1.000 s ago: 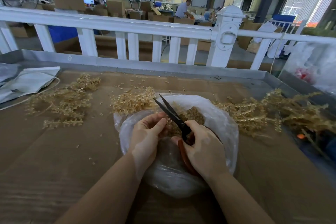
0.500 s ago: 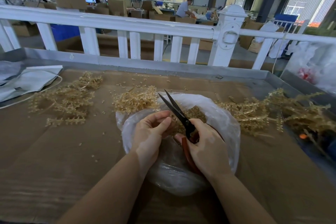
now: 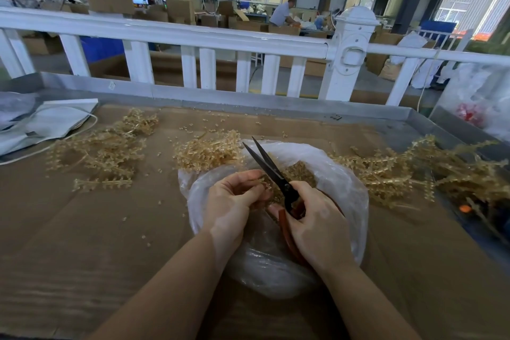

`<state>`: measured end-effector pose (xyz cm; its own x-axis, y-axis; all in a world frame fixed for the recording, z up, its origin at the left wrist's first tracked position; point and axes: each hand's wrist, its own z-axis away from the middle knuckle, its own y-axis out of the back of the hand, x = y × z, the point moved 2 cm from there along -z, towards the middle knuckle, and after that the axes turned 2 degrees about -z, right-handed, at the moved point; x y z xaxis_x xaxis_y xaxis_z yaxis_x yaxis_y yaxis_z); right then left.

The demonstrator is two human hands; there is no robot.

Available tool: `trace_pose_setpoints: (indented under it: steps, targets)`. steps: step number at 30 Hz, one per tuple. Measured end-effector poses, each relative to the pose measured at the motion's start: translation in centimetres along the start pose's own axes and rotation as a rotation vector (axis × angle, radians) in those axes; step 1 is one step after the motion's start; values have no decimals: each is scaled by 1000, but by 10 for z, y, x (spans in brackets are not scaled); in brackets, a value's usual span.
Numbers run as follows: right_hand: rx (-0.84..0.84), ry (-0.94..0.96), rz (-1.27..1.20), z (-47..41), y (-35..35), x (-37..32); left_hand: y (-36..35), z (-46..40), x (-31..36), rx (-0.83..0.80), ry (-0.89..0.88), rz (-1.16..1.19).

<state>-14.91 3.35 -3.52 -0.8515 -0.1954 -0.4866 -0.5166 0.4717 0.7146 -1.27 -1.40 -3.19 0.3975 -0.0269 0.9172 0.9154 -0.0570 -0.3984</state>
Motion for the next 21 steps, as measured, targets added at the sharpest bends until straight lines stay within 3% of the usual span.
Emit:
trace_pose_setpoints:
  steps: [11, 21]
  targets:
    - [23, -6, 20, 0, -3, 3, 1, -5, -6, 55, -32, -159]
    - [34, 4, 10, 1, -3, 3, 5, -5, -8, -27, -71, -62]
